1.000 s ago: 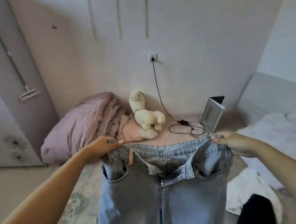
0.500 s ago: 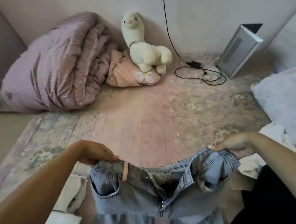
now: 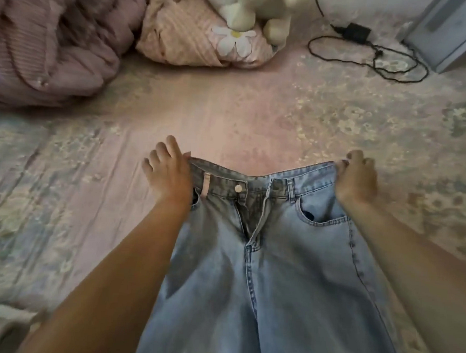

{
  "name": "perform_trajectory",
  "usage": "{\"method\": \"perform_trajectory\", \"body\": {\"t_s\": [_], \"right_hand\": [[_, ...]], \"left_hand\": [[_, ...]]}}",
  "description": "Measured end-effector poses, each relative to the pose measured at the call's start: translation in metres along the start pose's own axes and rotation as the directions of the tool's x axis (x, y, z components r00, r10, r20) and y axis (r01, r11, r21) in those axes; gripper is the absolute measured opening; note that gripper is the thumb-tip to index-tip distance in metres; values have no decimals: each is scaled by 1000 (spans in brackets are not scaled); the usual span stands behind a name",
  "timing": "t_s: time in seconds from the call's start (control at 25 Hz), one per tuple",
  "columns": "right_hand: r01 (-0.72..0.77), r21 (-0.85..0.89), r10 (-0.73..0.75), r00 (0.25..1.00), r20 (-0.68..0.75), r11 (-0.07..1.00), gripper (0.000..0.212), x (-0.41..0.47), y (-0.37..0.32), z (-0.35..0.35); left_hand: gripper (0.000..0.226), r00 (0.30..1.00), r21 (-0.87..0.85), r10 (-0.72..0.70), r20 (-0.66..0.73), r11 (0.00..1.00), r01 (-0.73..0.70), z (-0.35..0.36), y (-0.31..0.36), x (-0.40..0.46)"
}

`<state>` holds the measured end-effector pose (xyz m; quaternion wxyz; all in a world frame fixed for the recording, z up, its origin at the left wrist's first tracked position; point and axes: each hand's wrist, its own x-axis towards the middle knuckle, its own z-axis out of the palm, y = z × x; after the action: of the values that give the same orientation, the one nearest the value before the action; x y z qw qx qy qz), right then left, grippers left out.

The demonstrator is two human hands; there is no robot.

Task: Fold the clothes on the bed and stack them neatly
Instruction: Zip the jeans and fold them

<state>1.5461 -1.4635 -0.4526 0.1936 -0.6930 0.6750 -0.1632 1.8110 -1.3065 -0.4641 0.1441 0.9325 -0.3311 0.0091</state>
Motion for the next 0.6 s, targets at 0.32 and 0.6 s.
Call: {"method": "perform_trajectory", "body": {"t_s": [0.32, 0.6], "right_hand": [[192, -69, -176, 965, 195, 979, 86, -101, 10, 137], [235, -40, -233, 971, 60, 971, 68, -111, -24, 119]], "left_hand": [[66, 866, -70, 485, 120, 874, -480, 104, 9, -105], [62, 843, -62, 497, 208, 866, -495, 91, 13, -98]]}}
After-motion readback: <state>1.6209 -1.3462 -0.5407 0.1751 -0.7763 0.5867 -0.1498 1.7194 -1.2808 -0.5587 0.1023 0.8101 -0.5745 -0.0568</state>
